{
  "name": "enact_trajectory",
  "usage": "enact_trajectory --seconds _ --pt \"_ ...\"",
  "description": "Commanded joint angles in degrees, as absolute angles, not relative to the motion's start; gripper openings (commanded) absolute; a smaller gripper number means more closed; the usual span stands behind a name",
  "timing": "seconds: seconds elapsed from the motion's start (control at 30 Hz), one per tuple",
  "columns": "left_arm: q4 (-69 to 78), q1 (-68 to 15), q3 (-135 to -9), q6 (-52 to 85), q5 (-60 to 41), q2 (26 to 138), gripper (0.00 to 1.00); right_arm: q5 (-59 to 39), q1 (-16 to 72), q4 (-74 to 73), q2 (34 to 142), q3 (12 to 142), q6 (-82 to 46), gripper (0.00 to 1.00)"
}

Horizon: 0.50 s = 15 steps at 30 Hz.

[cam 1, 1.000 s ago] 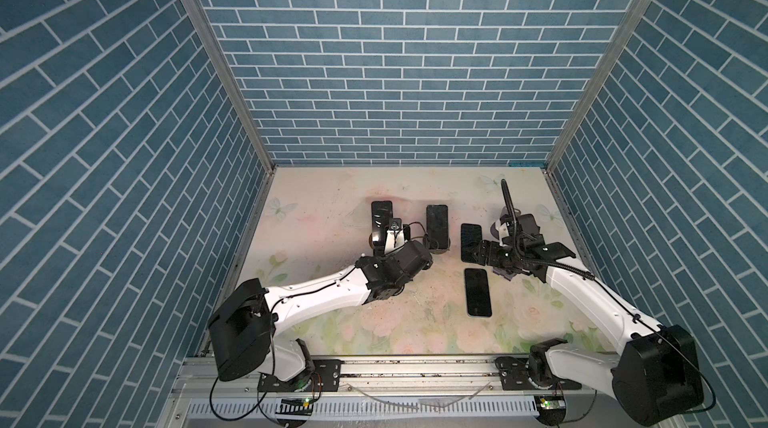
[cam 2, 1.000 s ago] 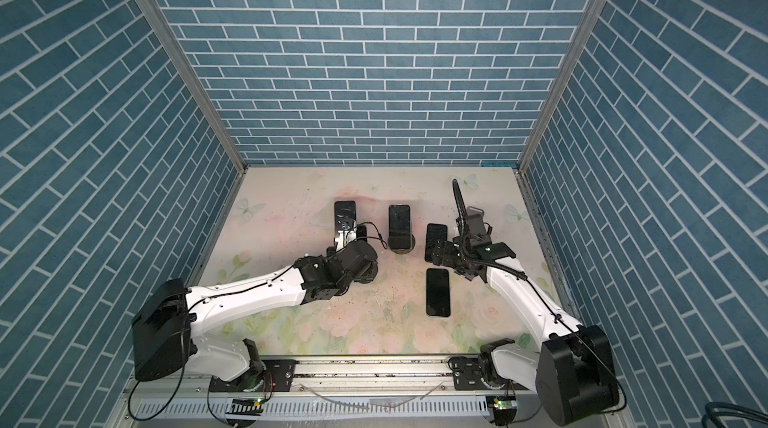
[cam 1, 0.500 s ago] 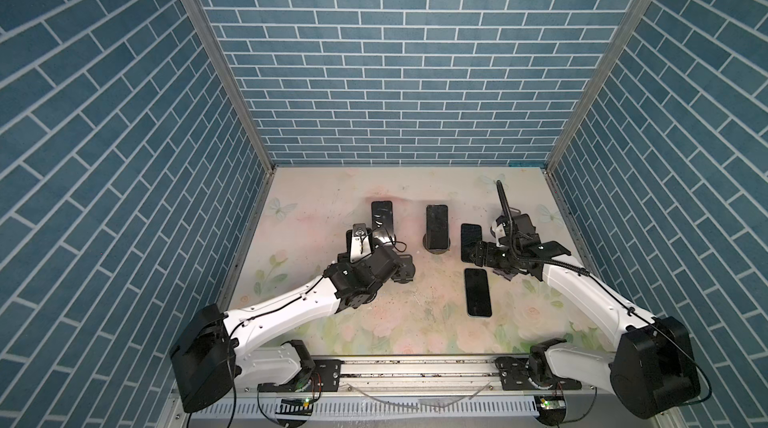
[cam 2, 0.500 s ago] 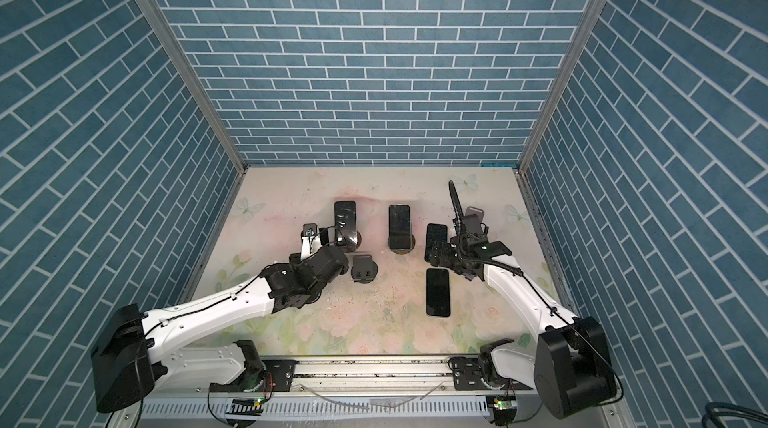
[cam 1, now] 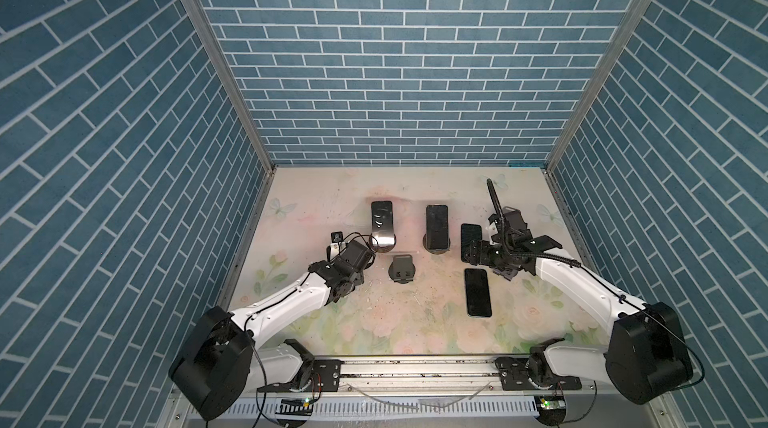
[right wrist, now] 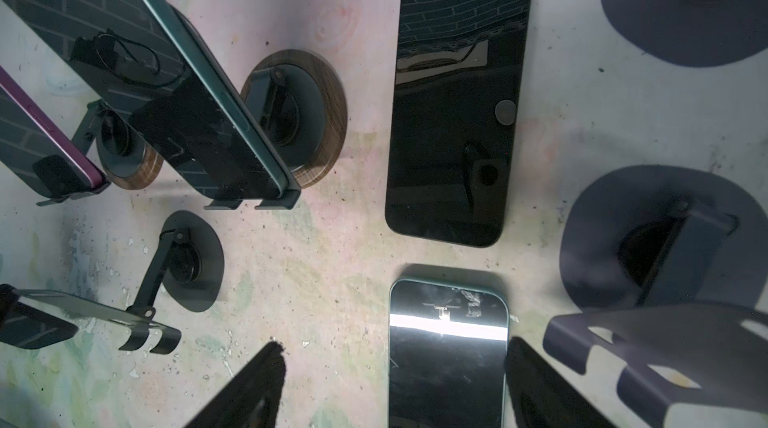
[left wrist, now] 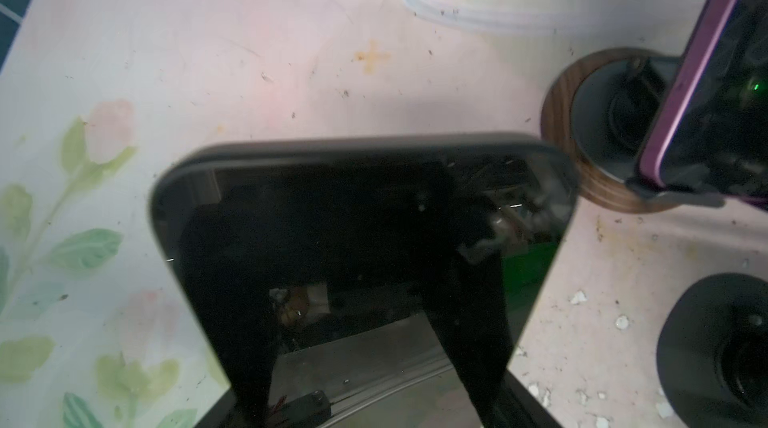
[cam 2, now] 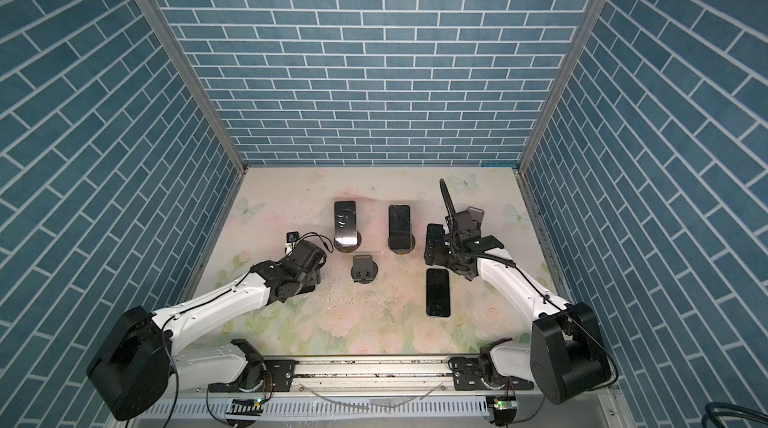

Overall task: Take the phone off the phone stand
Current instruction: 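Lift the black phone off its grey stand with the left gripper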

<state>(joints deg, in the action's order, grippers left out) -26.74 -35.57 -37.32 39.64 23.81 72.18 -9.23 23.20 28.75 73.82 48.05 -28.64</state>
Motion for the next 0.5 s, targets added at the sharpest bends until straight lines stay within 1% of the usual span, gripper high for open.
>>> enact_trajectory --seconds 0.0,0.17,0.47 --pt "-28.1 -33.92 -41.63 36.34 19.54 75.99 0.58 -8.26 23.9 29.8 74.94 51.3 -29.32 0.84" --pt "-30.57 -32.61 -46.54 34.52 17.32 82.55 0.58 -7.92 24.75 30.19 75.92 52.45 -29.36 0.84" --pt "-31.79 -30.15 -53.07 29.77 14.02 90.73 0.58 -6.27 25.66 31.71 75.5 53.33 -29.19 0.84"
